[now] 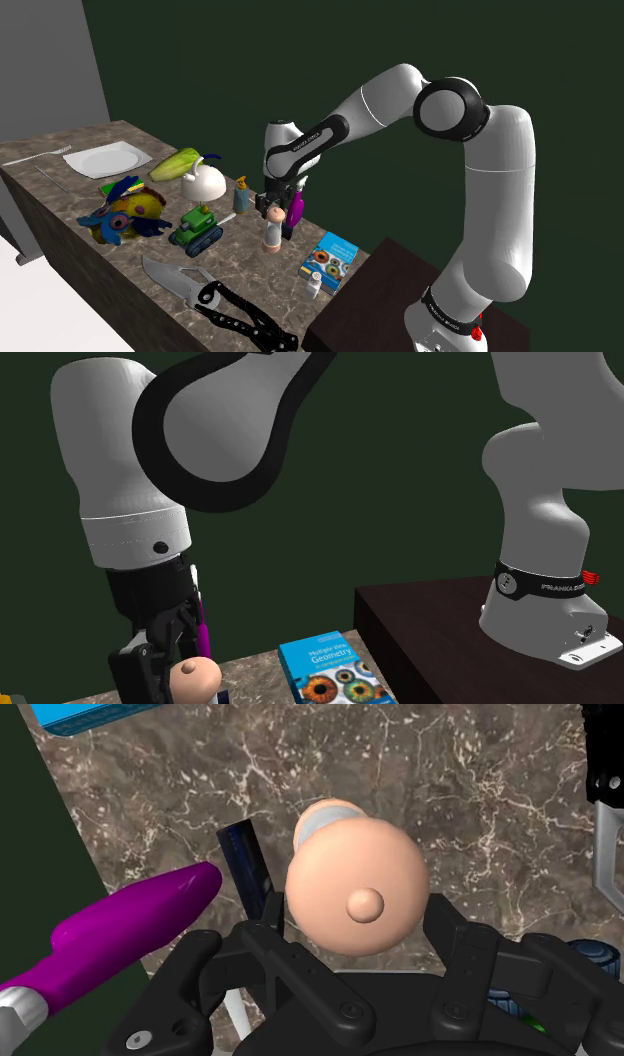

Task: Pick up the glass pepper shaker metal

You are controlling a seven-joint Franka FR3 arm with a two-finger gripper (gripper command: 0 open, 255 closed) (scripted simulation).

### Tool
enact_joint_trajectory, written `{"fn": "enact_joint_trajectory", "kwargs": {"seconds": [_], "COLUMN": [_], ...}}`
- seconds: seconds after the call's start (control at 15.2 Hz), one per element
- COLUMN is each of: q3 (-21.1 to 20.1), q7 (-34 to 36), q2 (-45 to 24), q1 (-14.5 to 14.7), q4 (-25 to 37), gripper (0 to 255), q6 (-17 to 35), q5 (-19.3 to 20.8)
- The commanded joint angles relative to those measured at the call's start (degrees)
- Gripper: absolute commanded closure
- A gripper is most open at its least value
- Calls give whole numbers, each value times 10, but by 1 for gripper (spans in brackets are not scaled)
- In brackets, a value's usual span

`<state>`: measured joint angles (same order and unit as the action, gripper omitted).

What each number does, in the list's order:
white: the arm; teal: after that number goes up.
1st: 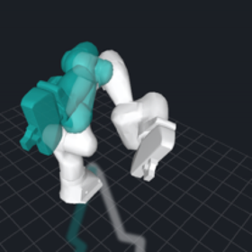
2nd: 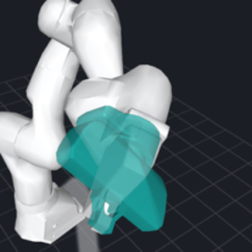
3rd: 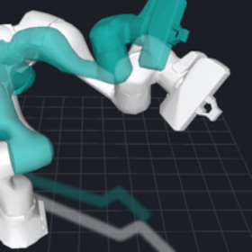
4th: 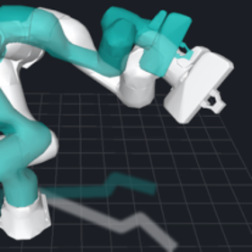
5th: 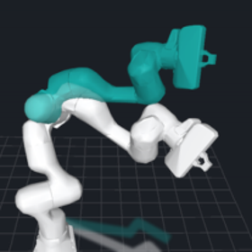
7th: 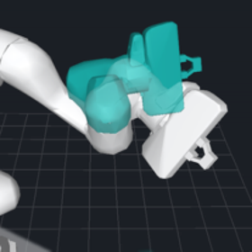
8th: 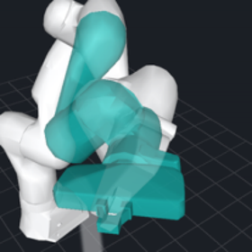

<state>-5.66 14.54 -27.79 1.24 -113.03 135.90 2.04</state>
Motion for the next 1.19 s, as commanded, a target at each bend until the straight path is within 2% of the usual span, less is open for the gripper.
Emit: {"fn": "enact_joint_trajectory", "kwargs": {"seconds": [0.0, 1.12], "q3": [0, -6], "q7": [1, -4], "q2": [0, 80], "q1": [1, -4], "q4": [-2, 11], "gripper": [255, 255], "q6": [0, -92], "q5": [0, -10]}}
